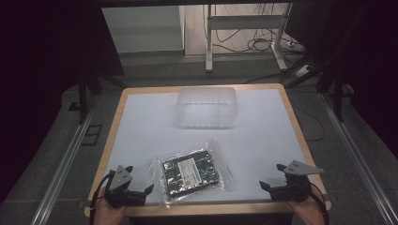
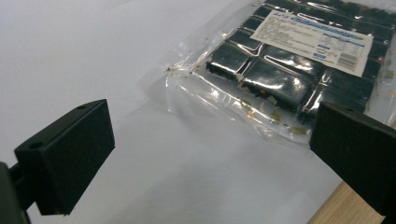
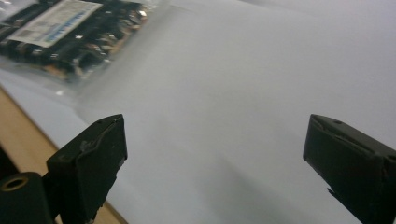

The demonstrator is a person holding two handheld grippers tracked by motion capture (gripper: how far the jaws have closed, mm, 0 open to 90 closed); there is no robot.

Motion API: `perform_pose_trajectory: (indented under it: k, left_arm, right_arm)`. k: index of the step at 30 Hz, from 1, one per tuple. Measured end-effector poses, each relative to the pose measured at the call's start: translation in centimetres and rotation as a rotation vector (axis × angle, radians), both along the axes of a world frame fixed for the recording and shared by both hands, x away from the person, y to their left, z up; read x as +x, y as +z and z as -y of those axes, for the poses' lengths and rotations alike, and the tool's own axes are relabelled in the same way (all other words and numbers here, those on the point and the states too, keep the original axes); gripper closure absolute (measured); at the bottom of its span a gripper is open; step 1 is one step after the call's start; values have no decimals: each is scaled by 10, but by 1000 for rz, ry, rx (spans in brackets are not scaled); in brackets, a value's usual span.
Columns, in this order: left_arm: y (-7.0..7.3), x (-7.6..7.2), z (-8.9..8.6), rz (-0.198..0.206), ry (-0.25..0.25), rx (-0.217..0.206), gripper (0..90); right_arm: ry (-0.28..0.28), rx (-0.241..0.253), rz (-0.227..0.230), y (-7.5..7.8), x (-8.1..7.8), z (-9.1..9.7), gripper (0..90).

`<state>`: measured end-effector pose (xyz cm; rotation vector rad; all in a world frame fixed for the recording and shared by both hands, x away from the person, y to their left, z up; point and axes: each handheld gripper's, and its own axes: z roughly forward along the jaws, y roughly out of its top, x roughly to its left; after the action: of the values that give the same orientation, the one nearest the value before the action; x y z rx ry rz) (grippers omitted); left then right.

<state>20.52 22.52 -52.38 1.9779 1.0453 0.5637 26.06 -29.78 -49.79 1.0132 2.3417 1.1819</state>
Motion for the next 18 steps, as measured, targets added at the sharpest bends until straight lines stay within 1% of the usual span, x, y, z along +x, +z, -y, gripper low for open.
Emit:
perform_pose_trajectory:
  k: [1, 3, 5, 8, 12, 18]
  left_arm:
    - [0, -1, 1, 2, -7, 0, 0]
    - [0, -2, 2, -9, -18, 2, 0]
    - [0, -3, 3, -14, -23, 22, 0]
    - [-1, -2, 4, -22, -28, 28, 0]
    - [-2, -2, 5, -28, -31, 28, 0]
    - [-2, -2, 4, -30, -33, 20, 1]
  right_arm:
    - [16, -3, -7, -1, 1, -2, 60]
    - [32, -22, -2, -1, 1, -6, 59]
    - [44, -29, 5, -1, 2, -8, 58]
    - [42, -19, -1, -2, 3, -7, 58]
    - [38, 5, -24, -3, 4, -5, 58]
    - [44, -7, -36, -5, 5, -7, 58]
